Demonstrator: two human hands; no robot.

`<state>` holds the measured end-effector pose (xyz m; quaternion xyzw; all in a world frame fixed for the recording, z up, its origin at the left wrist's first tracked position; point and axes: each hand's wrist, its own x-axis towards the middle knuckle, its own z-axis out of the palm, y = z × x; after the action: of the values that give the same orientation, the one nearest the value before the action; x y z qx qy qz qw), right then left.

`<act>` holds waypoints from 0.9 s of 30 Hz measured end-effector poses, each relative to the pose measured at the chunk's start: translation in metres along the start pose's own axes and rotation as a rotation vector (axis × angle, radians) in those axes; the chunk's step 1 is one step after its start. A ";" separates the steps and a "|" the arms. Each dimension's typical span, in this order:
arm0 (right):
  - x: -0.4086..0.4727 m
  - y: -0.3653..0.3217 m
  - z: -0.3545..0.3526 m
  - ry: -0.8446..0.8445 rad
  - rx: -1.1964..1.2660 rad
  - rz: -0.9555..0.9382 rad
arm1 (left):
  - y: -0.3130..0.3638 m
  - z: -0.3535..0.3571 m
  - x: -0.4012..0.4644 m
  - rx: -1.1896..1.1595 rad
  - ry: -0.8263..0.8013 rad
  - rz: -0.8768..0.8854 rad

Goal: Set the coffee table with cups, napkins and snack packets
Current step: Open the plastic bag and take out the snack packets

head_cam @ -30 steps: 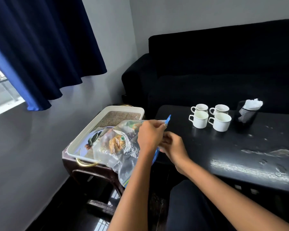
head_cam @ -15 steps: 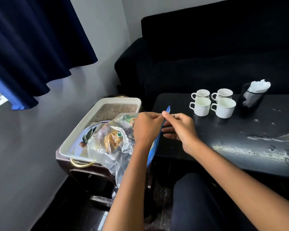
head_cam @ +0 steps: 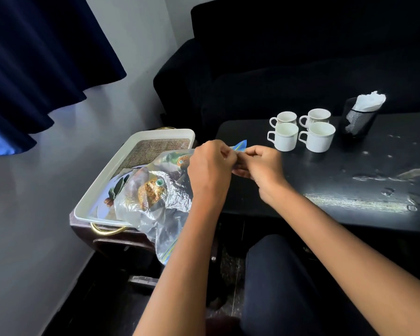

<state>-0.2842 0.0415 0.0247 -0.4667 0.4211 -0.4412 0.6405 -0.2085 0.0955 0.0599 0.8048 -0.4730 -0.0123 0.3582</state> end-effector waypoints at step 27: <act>0.002 -0.014 0.006 0.081 -0.424 -0.262 | 0.002 -0.002 0.001 -0.067 0.174 -0.097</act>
<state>-0.2803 0.0387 0.0396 -0.6231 0.4655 -0.4404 0.4485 -0.2086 0.0949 0.0631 0.8123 -0.3998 0.0244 0.4239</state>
